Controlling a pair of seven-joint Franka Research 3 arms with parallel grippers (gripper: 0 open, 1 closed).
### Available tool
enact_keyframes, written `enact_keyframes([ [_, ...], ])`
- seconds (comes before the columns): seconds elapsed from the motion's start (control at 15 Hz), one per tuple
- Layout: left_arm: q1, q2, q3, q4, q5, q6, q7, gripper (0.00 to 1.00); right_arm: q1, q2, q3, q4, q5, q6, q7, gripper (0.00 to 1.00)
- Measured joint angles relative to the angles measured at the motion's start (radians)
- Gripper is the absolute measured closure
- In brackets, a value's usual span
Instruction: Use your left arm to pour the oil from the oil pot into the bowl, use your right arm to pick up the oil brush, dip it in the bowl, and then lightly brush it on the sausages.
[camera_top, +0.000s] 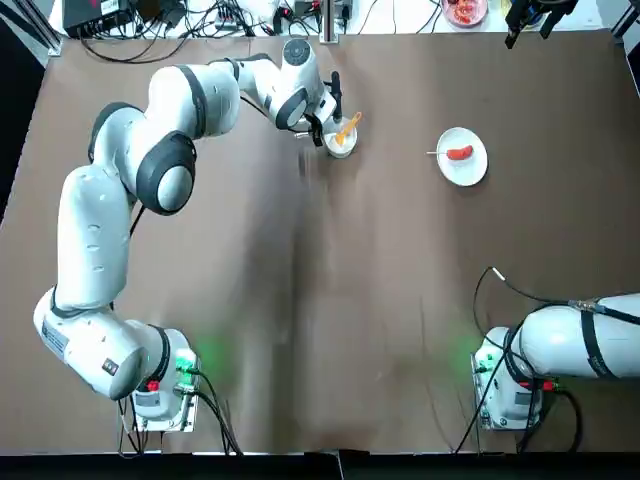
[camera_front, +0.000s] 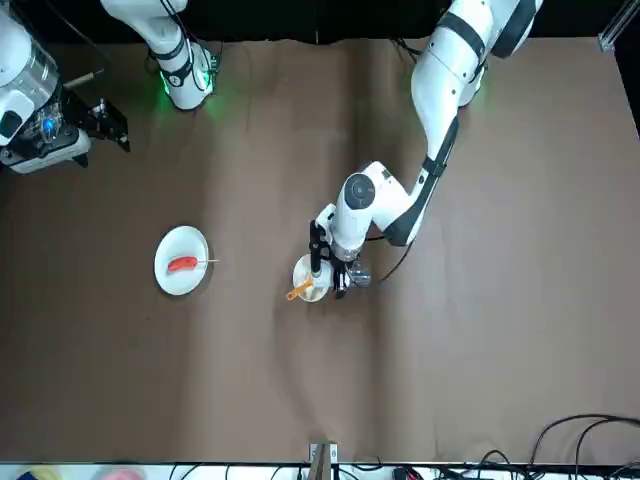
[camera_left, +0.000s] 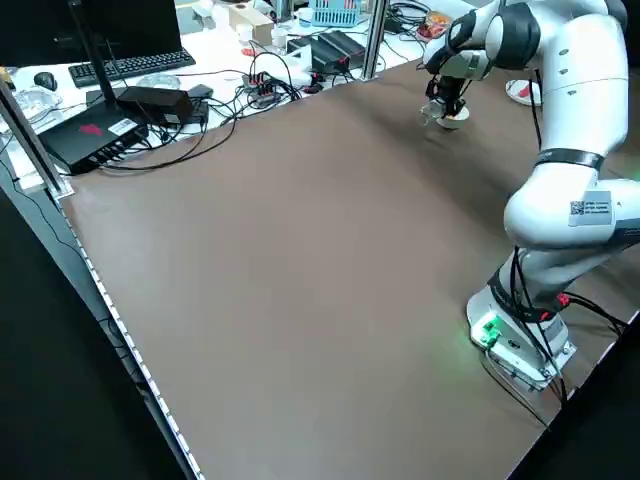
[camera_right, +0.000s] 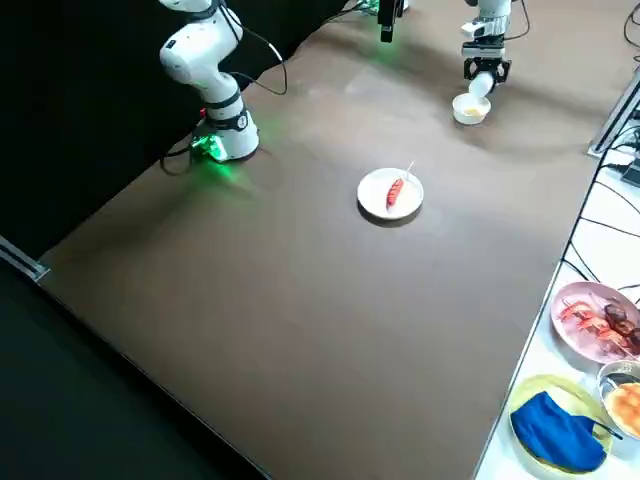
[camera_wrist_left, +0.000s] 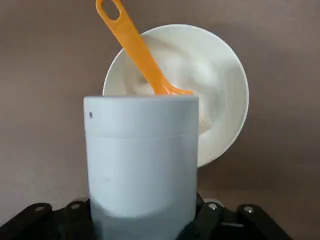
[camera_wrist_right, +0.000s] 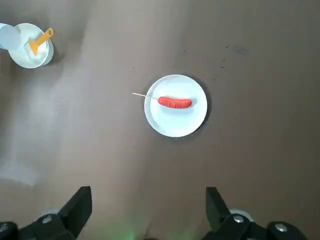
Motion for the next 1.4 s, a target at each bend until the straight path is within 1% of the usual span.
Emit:
enact_keyframes([
  [0.33,0.0,0.001,0.002,0.0,0.0,0.0,-0.002,0.44,0.001,0.0,0.005,0.0,0.0,0.0,0.0,0.0],
  [0.73,0.0,0.005,0.002,0.0,0.0,0.001,-0.005,0.44,-0.002,0.0,-0.002,0.0,0.0,0.002,0.001,0.0],
  [0.87,0.003,0.004,0.002,0.006,0.0,0.007,-0.034,0.44,-0.002,0.0,-0.001,0.0,0.0,-0.002,0.031,0.0],
  [1.0,0.024,0.0,-0.003,0.014,-0.009,0.008,-0.075,0.44,0.0,0.0,0.004,0.0,0.0,-0.003,0.071,0.0],
  [1.07,0.051,-0.003,-0.017,0.019,-0.022,0.008,-0.077,0.44,0.001,0.0,0.007,0.0,0.0,-0.003,0.081,0.0],
  [1.13,0.096,-0.004,-0.047,0.023,-0.03,0.008,-0.077,0.44,0.001,0.0,0.007,0.0,0.0,-0.003,0.088,0.0],
  [1.2,0.157,-0.004,-0.094,0.025,-0.033,0.008,-0.071,0.44,0.001,0.0,0.007,0.0,0.0,-0.003,0.092,0.0],
  [1.27,0.234,-0.004,-0.156,0.024,-0.033,0.007,-0.049,0.44,0.001,0.0,0.007,0.0,0.0,-0.003,0.094,0.0],
  [1.33,0.315,-0.002,-0.22,0.022,-0.034,0.004,-0.007,0.44,0.001,0.0,0.007,0.0,0.0,-0.003,0.096,0.0],
  [1.4,0.457,0.005,-0.317,0.013,-0.037,-0.002,0.118,0.44,0.001,0.0,0.008,0.0,0.0,-0.001,0.096,0.0],
])
